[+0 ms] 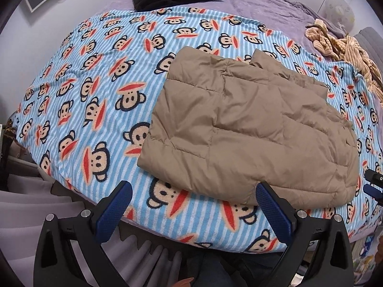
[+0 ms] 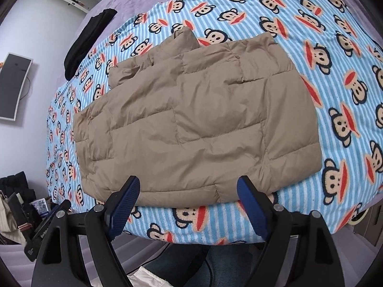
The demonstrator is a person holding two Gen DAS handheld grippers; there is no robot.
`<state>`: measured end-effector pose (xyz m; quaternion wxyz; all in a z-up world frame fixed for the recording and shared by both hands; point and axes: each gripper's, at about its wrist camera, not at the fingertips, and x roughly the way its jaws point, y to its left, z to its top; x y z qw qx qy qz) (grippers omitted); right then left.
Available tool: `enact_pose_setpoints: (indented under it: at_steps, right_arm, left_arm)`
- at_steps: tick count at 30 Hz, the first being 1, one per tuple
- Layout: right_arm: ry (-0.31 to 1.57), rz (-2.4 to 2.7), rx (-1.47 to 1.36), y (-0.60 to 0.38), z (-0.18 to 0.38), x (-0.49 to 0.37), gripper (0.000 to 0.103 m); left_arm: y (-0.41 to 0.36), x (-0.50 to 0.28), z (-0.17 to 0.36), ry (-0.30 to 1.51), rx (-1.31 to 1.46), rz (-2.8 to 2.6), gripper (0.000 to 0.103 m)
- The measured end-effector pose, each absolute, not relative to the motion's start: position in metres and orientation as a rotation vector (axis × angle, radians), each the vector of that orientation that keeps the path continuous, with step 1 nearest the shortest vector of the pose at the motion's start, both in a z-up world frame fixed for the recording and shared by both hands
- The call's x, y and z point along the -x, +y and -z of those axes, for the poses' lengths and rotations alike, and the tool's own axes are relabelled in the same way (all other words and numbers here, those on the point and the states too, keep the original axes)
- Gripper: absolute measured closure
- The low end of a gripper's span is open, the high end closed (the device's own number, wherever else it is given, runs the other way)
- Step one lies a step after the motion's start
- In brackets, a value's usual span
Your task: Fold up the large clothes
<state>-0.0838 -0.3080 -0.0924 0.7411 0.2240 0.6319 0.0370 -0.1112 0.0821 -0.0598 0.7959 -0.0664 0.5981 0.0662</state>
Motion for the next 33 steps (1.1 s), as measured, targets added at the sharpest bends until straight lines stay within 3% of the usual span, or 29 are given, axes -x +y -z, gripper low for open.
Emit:
enact_pose_setpoints:
  at_steps: [15, 33]
  right_arm:
    - [1.445, -0.100, -0.475, -0.316, 0.111, 0.055, 0.017]
    - [1.507, -0.010, -0.482, -0.204, 0.142, 0.024, 0.017]
  left_arm:
    - [0.064, 0.087, 0.068, 1.311, 0.121, -0.177, 0.000]
    - [0.144, 0.001, 0.132, 1.407, 0.052, 0.020, 0.000]
